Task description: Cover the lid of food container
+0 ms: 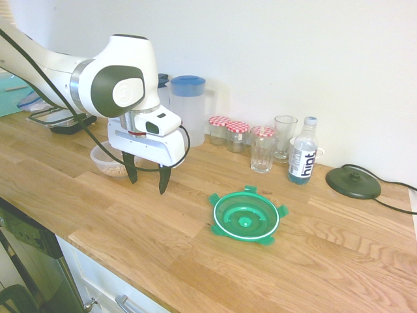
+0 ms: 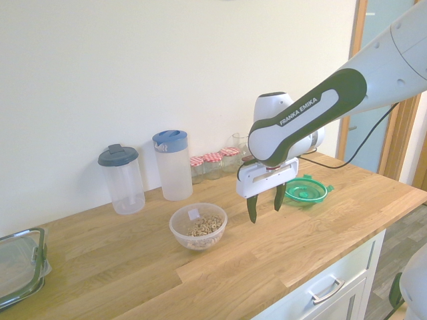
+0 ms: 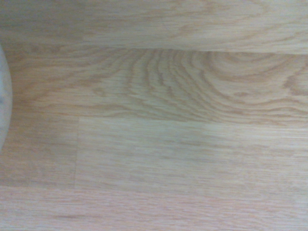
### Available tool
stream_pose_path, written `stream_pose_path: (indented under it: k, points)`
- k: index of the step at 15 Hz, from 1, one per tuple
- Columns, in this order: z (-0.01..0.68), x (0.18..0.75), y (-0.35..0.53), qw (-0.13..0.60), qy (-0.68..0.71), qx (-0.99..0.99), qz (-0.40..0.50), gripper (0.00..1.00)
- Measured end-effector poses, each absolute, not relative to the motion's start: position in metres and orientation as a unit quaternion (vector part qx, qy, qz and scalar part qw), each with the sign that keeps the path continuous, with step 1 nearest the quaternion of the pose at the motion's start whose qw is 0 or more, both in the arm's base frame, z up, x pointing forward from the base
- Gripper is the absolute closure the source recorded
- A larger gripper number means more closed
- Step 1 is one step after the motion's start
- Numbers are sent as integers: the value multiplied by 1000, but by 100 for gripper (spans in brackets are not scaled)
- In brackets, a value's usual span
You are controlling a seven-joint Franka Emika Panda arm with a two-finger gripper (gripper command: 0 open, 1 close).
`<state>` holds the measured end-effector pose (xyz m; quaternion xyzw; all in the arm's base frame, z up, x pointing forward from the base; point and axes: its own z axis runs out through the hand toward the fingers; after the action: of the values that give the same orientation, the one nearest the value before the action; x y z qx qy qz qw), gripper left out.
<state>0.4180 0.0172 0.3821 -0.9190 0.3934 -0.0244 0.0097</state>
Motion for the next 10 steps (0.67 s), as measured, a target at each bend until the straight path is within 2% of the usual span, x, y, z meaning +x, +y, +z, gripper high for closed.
stream_pose_path:
  k: [3, 6, 10]
  points:
    - [384, 419, 13, 13, 394, -919, -23, 0]
    - [411, 429, -29, 80, 370, -926, 2, 0]
    - [446, 426, -131, 171, 337, -924, 53, 0]
